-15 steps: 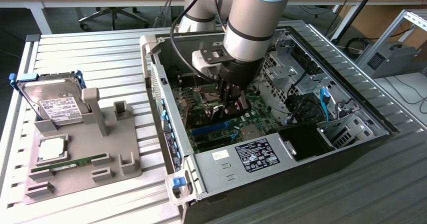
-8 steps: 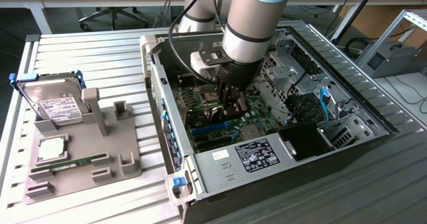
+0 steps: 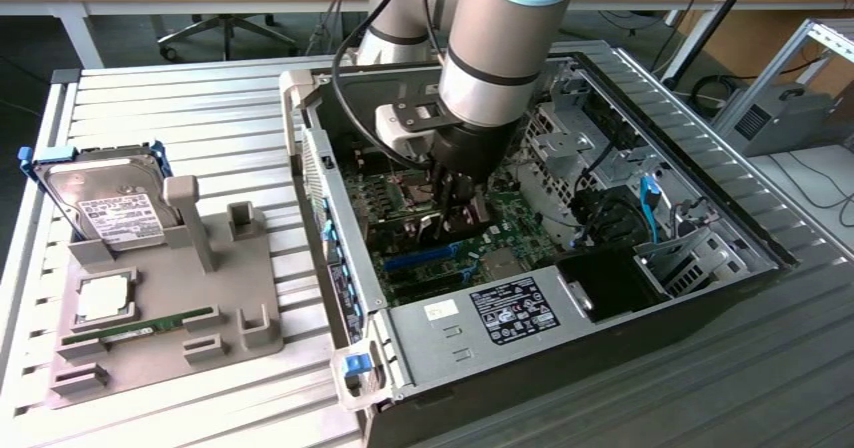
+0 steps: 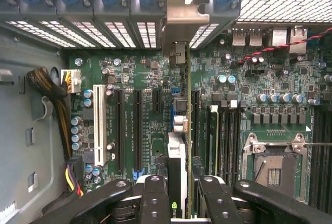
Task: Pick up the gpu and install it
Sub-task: 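Insert the gpu into the slot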
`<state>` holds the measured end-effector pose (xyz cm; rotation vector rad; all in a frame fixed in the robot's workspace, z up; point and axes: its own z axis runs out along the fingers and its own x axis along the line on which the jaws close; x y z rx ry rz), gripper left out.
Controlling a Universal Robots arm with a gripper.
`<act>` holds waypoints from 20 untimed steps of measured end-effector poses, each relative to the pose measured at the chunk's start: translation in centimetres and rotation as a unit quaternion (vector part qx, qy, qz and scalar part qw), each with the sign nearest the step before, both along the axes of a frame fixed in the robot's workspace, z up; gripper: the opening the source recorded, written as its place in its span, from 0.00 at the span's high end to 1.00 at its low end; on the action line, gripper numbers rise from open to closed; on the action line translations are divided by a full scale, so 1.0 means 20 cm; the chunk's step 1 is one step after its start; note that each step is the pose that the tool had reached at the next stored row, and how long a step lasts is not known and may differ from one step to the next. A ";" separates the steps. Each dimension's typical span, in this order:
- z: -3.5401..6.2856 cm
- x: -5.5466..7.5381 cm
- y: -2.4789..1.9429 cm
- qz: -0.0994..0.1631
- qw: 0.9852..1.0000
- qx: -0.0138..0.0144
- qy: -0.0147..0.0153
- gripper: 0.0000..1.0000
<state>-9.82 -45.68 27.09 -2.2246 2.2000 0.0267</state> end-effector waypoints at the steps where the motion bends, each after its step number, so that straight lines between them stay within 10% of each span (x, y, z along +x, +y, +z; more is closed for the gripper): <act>1: 0.000 0.00 0.000 0.000 1.000 0.000 0.000 0.73; 20: 0.000 -0.04 0.000 0.000 1.000 0.000 0.000 0.73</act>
